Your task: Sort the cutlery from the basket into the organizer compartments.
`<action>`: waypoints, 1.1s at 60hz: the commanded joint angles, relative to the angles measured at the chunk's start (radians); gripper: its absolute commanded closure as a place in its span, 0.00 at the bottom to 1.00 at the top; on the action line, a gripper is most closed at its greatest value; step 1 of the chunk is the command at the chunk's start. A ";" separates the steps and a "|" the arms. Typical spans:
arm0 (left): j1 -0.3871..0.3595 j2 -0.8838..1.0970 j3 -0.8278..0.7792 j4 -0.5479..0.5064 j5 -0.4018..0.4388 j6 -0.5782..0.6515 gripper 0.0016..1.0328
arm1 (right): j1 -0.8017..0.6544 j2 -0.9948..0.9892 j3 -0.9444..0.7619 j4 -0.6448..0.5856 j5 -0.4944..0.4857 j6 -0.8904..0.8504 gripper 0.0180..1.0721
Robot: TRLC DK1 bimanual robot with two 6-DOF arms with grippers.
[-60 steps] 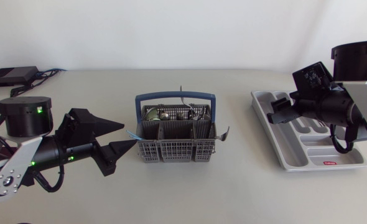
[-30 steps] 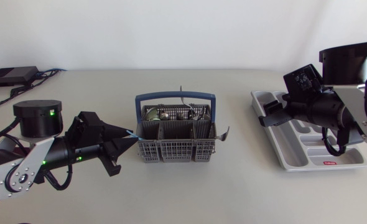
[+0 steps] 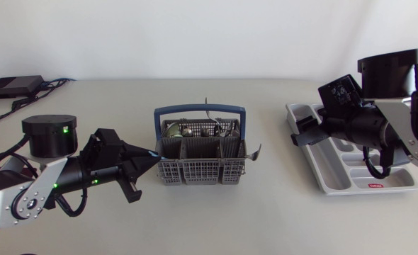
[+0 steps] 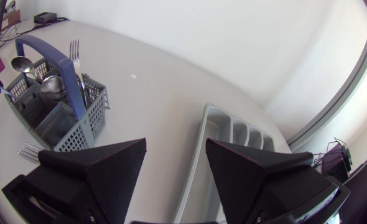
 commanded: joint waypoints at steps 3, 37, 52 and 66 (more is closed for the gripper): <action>-0.014 0.016 0.013 0.023 0.015 0.005 0.82 | 0.007 0.012 -0.035 0.005 0.011 0.020 0.33; -0.063 0.071 0.056 0.063 0.015 -0.001 0.82 | 0.002 0.009 -0.049 0.016 0.009 0.012 0.33; -0.078 0.097 0.077 0.069 0.014 0.001 0.82 | -0.003 0.015 -0.053 0.028 0.011 0.008 0.33; -0.089 0.109 0.085 0.079 0.014 0.004 0.89 | -0.003 0.015 -0.056 0.033 0.009 0.003 0.33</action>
